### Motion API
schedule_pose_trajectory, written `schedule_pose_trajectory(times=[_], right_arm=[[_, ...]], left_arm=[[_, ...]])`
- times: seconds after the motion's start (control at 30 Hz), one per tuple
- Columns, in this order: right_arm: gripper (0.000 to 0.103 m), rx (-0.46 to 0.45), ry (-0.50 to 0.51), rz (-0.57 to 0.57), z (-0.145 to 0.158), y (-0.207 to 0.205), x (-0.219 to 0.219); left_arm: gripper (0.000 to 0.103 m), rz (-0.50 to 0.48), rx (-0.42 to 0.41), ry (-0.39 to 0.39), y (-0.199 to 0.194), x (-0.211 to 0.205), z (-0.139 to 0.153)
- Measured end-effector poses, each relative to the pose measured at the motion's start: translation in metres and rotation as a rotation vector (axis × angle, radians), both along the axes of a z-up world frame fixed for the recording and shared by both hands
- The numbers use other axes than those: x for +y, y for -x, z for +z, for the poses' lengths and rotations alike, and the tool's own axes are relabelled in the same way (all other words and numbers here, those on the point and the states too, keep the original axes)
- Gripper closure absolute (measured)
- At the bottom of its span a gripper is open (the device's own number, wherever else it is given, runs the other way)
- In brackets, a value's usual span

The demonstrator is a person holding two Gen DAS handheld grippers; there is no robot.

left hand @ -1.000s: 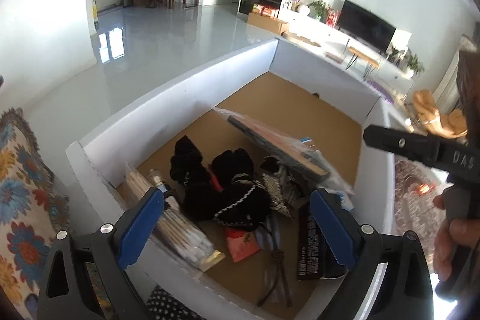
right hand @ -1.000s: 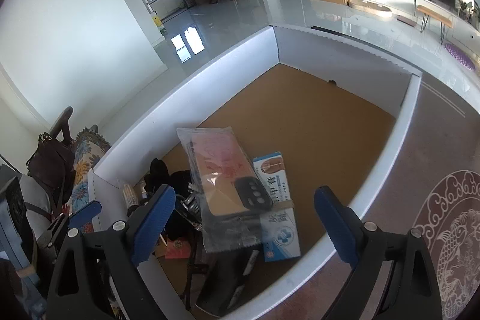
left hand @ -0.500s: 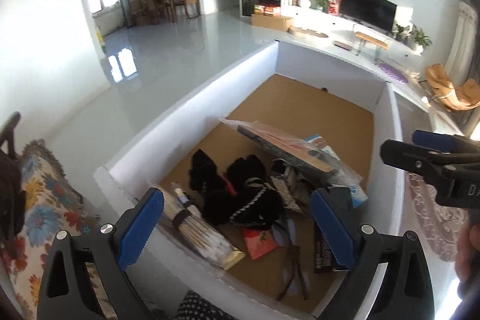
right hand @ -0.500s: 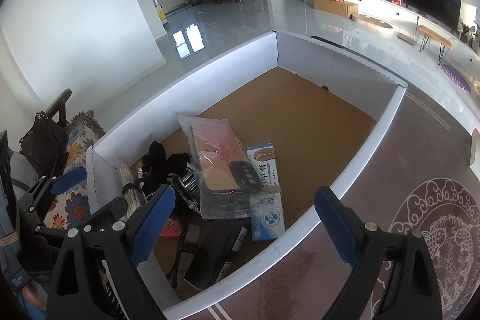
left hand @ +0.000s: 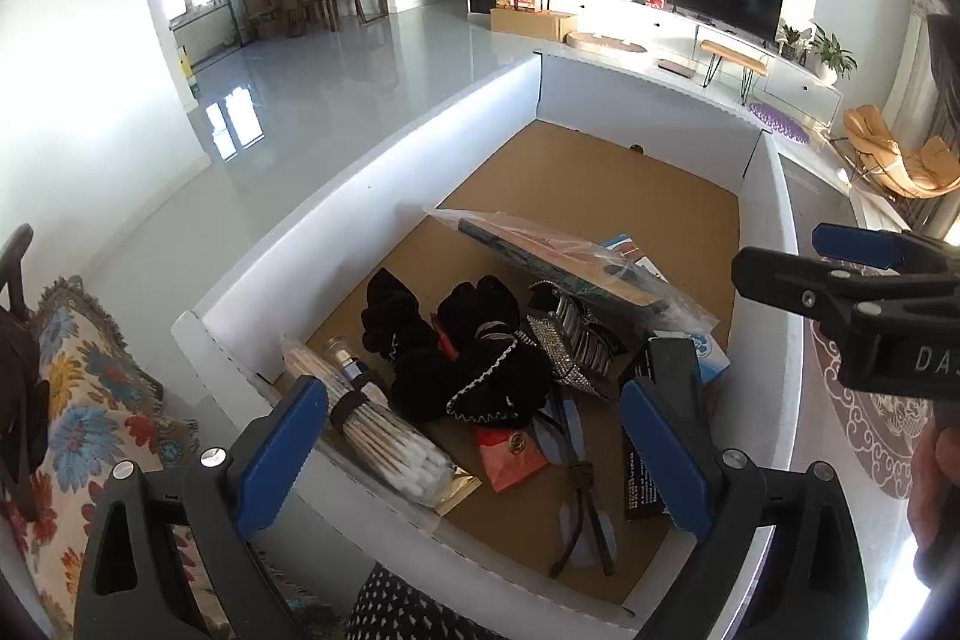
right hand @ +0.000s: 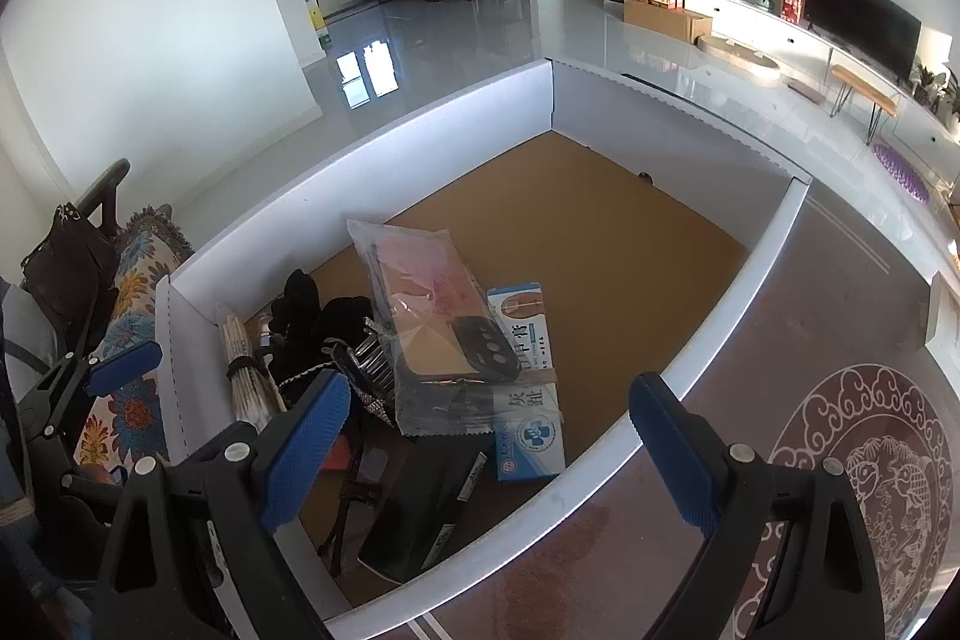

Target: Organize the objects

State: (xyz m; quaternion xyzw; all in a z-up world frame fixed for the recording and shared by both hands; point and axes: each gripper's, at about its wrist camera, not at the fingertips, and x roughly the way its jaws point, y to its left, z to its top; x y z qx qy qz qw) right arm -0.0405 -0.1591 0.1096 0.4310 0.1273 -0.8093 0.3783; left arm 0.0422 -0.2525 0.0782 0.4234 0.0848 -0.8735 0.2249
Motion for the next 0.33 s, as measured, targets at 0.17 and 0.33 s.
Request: schedule_pose_trajectory(times=[0.17,0.33], right_arm=[[0.008,-0.01,0.009,-0.005,-0.0026,-0.0001,-0.0002],[0.008,-0.014,0.024,-0.011,-0.0025,0.0001,0.0003]], left_arm=[[0.003,0.003,0.011,-0.004,0.0036,-0.0001,0.0004],[0.003,0.022,0.051,0.005,-0.0006,0.0004,0.0047]])
